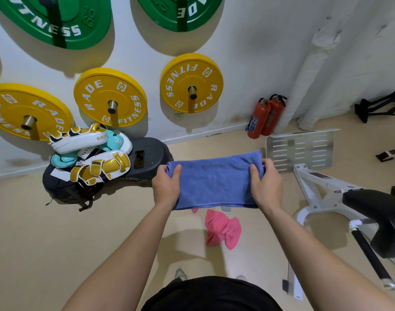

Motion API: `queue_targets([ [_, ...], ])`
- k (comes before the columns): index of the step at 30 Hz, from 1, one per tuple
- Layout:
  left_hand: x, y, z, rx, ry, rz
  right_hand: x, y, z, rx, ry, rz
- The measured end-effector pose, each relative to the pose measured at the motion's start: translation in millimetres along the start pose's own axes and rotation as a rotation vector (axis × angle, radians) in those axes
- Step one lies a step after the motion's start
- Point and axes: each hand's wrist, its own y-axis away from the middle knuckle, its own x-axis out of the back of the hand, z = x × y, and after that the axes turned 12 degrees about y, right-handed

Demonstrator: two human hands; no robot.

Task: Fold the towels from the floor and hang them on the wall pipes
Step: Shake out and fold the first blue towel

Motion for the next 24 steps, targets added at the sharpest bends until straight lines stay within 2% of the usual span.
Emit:
queue_targets([
  [6,-35,30,7,-0.097,0.025,-0.158,-19,26,-21,0.053,-0.124,-0.176],
  [10,-50,41,11,-0.062,0.053,-0.232,-27,38,-30,0.11,-0.128,-0.221],
  [17,-47,43,15,-0.022,0.125,-0.311,-28,42,-30,0.088,-0.168,-0.294],
  [22,-42,42,23,0.003,0.115,-0.395,-26,39,-30,0.157,-0.211,-0.461],
  [24,-40,39,24,0.022,0.082,-0.479,-25,35,-29,0.153,-0.186,-0.47],
])
